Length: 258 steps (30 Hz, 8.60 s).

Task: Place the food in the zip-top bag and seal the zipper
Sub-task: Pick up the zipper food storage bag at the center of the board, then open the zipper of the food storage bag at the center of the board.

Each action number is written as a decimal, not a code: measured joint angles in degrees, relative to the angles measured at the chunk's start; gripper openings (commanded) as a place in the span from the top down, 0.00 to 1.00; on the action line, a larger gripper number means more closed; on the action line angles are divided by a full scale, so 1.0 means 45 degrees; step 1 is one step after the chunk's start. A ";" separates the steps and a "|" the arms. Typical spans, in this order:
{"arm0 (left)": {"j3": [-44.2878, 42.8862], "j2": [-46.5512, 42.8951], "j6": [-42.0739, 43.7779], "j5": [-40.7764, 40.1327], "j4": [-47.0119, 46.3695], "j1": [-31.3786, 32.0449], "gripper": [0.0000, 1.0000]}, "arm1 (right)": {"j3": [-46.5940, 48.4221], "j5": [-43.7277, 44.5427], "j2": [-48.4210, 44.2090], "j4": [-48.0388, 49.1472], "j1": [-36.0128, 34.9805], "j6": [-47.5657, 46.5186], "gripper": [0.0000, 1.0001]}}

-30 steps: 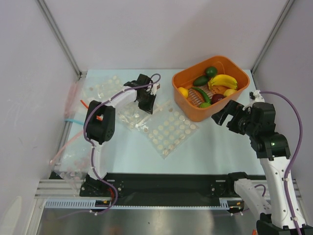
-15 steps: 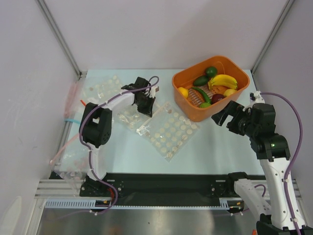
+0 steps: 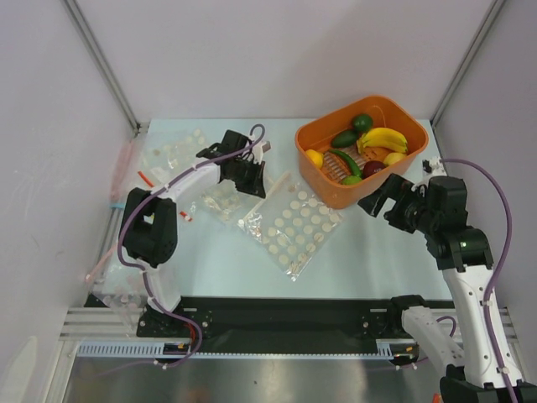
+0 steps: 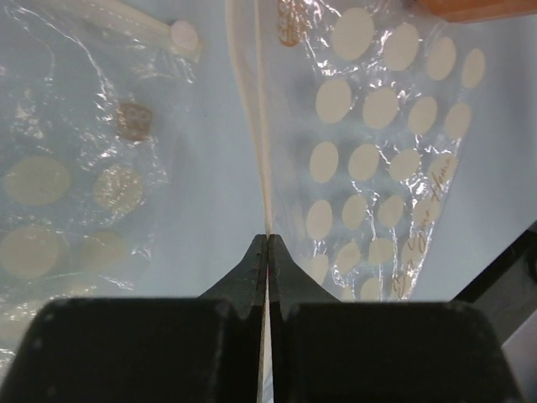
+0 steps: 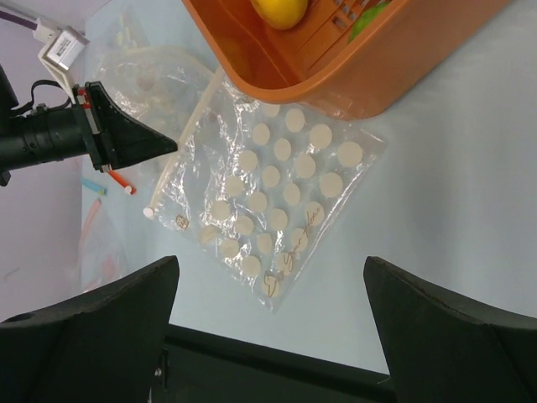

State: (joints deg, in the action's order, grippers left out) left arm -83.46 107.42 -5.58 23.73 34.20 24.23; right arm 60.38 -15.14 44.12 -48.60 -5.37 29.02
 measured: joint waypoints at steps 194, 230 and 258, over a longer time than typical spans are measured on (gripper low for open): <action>-0.5610 -0.1700 -0.2331 -0.2229 0.2443 0.4265 1.00 | -0.1564 0.0233 0.3094 0.7062 -0.5445 0.1200 0.64; -0.3143 -0.4571 -0.3779 -0.4609 0.2157 0.5882 0.37 | 0.0491 0.1598 0.4070 0.5897 -0.6042 0.1982 1.00; -0.3551 -0.3687 -0.3633 -0.5833 0.2531 0.6470 0.54 | 0.1156 0.2487 0.3959 0.5051 -0.6377 0.1909 1.00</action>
State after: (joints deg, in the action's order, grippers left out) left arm -99.44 90.83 -21.93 -2.52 45.58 53.34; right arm 65.58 -3.95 61.93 -25.87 -34.06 37.60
